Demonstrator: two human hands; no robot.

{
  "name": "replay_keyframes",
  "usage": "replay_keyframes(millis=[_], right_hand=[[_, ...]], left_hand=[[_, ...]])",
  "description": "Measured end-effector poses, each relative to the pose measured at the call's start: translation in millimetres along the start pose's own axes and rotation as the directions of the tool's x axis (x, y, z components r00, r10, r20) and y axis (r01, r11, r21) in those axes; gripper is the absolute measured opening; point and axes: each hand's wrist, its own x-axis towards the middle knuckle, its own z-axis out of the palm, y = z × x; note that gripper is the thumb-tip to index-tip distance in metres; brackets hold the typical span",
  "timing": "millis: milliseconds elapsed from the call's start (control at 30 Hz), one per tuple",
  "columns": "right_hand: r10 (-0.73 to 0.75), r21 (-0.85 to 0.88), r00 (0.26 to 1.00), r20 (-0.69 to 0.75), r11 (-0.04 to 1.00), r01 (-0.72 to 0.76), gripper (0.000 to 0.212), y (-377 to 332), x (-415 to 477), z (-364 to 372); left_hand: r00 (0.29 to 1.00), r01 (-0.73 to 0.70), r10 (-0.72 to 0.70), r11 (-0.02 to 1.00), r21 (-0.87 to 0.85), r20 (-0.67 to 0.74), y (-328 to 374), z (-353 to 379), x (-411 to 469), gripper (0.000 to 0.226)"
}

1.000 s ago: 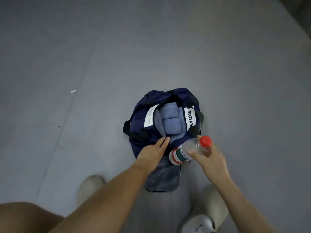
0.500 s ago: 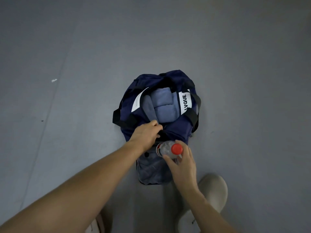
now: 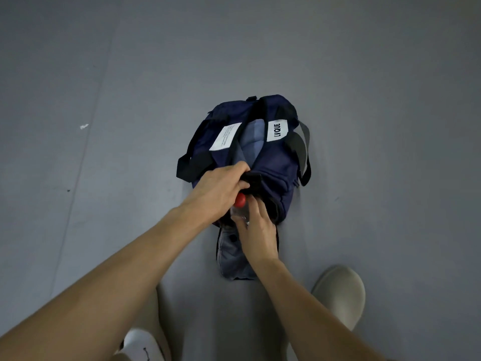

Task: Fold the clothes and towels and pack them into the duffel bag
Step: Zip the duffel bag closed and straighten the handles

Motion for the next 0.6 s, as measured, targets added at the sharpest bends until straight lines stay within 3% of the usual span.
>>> replay_keyframes(millis=[233,333,467,600], right_hand=[[0.108,-0.035,0.994,0.006,0.994,-0.108,0.033,-5.0,43.4,3.8],[0.205,0.066,0.979,0.020,0.976,-0.206,0.024,-4.9,49.4,5.2],[0.218,0.190,0.976,-0.023,0.959,-0.210,0.027,-3.1,40.1,10.2],[0.167,0.045,0.983,0.074,0.984,-0.171,0.038,1.8,37.6,13.8]], left_hand=[[0.999,0.031,-0.029,0.998,-0.052,0.027,10.4,-31.2,3.6,0.014],[0.998,0.066,-0.064,0.994,-0.092,0.029,0.0,-31.5,0.6,0.011],[0.995,0.099,-0.103,0.977,-0.188,-0.012,-12.6,-27.4,-5.8,0.014],[0.995,0.083,-0.092,0.979,-0.186,-0.039,-19.6,-17.9,-10.7,0.018]])
